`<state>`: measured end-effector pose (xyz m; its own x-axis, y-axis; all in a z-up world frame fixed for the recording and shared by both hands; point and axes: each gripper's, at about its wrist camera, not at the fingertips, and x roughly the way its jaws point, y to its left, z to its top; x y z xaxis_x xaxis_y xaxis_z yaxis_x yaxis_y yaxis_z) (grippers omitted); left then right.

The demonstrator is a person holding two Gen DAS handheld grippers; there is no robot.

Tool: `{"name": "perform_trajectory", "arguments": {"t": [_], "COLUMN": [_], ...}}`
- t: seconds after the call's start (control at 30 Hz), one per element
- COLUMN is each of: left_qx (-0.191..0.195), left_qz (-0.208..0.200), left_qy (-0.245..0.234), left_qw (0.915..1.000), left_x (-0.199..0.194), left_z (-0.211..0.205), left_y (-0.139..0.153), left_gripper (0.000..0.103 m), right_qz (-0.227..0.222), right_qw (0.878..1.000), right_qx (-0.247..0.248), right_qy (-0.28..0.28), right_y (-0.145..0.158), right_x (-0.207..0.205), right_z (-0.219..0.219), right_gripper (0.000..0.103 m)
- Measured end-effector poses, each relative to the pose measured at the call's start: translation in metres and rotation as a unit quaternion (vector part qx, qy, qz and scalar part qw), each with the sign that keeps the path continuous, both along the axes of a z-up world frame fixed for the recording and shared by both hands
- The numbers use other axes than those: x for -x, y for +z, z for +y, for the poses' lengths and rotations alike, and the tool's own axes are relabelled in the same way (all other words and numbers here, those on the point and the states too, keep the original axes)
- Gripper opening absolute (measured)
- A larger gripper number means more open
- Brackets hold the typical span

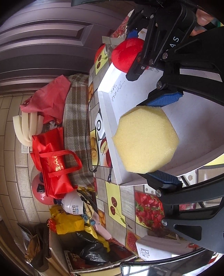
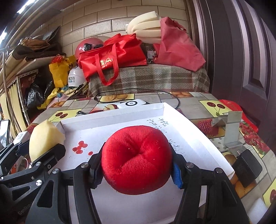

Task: Organize soft objects
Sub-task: 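Open left tool to drop the sponge while right tool drops the apple into the box, then move left tool to black-and-white scrunchie while right tool approaches the pink packet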

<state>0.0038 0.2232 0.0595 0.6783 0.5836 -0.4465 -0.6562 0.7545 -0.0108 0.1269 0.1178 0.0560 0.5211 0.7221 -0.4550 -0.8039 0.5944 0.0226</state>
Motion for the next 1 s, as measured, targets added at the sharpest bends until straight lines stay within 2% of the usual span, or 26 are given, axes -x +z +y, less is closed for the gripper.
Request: {"name": "perform_trajectory", "arguments": {"t": [0.03,0.1,0.2,0.37,0.43,0.5,0.53,0.8,1.0], "left_qx": [0.003,0.009,0.014,0.008,0.005,0.002,0.000,-0.008,0.011], "left_qz": [-0.001,-0.004,-0.012,-0.021,-0.029,-0.039,-0.038,-0.050,-0.070], "left_qy": [0.003,0.014,0.016,0.012,0.009,0.006,0.006,-0.001,0.006], "left_qw": [1.0000,0.9998,0.9997,0.9997,0.9995,0.9992,0.9992,0.9987,0.9975], "left_x": [0.001,0.003,0.005,0.008,0.011,0.015,0.017,0.044,0.077], "left_z": [0.001,0.005,0.006,0.003,0.001,0.000,-0.001,-0.004,-0.001], "left_y": [0.000,-0.001,-0.001,0.000,0.001,0.002,0.003,0.005,0.004], "left_gripper": [0.069,0.088,0.103,0.103,0.103,0.103,0.103,0.103,0.103], "right_qz": [-0.002,0.009,0.022,0.013,0.008,0.005,0.004,-0.019,0.004], "right_qw": [1.000,1.000,0.999,0.999,0.999,0.998,0.997,0.995,0.994], "right_qx": [0.001,0.001,-0.010,-0.019,-0.026,-0.038,-0.046,-0.063,-0.070], "right_qy": [-0.007,-0.023,-0.028,-0.036,-0.043,-0.052,-0.057,-0.069,-0.086], "right_y": [0.000,-0.001,-0.001,0.001,0.003,0.004,0.005,0.009,0.006], "right_x": [0.000,-0.006,-0.011,-0.006,-0.005,-0.004,-0.005,0.008,0.007], "right_z": [0.000,-0.002,-0.007,-0.010,-0.012,-0.017,-0.020,-0.044,-0.069], "right_gripper": [0.071,0.085,0.085,0.087,0.091,0.101,0.103,0.103,0.103]}}
